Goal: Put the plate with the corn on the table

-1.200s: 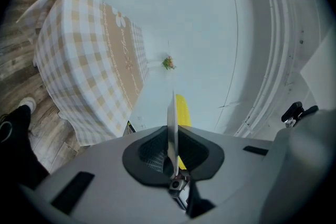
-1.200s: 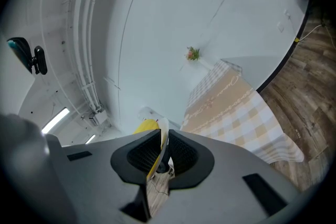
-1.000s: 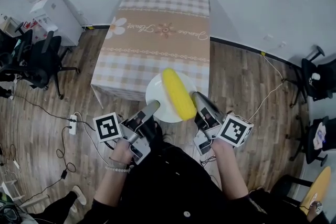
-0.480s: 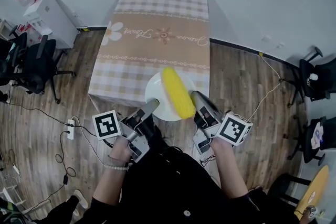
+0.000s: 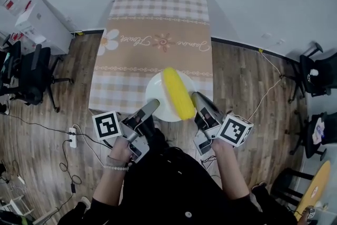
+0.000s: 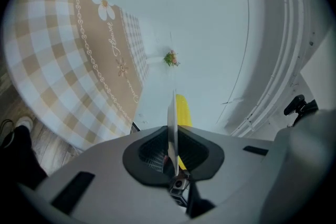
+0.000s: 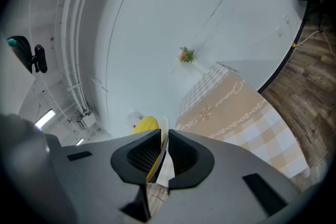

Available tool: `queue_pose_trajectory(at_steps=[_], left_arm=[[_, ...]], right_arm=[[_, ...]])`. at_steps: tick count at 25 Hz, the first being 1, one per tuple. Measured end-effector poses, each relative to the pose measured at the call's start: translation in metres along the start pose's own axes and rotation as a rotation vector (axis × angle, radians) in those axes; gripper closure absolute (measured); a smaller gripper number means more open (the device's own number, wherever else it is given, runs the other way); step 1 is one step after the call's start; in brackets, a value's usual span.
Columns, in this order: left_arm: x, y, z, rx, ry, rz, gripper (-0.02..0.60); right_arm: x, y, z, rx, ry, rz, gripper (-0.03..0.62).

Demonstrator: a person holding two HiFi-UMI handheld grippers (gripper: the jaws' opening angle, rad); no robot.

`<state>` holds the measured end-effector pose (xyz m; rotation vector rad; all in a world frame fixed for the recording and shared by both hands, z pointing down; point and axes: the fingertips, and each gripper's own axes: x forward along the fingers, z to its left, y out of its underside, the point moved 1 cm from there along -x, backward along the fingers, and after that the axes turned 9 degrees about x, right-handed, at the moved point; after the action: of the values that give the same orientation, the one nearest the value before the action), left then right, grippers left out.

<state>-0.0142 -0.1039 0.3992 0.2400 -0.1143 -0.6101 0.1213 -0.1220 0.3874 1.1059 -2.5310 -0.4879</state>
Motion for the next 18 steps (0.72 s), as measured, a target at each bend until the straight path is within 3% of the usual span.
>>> queue_pose_trajectory(at_steps=[18], left_arm=[[0.024,-0.077,0.037,0.014,0.011,0.092,0.54]], right_arm=[[0.073,-0.019,-0.02,-0.019,0.11,-0.018,0.52]])
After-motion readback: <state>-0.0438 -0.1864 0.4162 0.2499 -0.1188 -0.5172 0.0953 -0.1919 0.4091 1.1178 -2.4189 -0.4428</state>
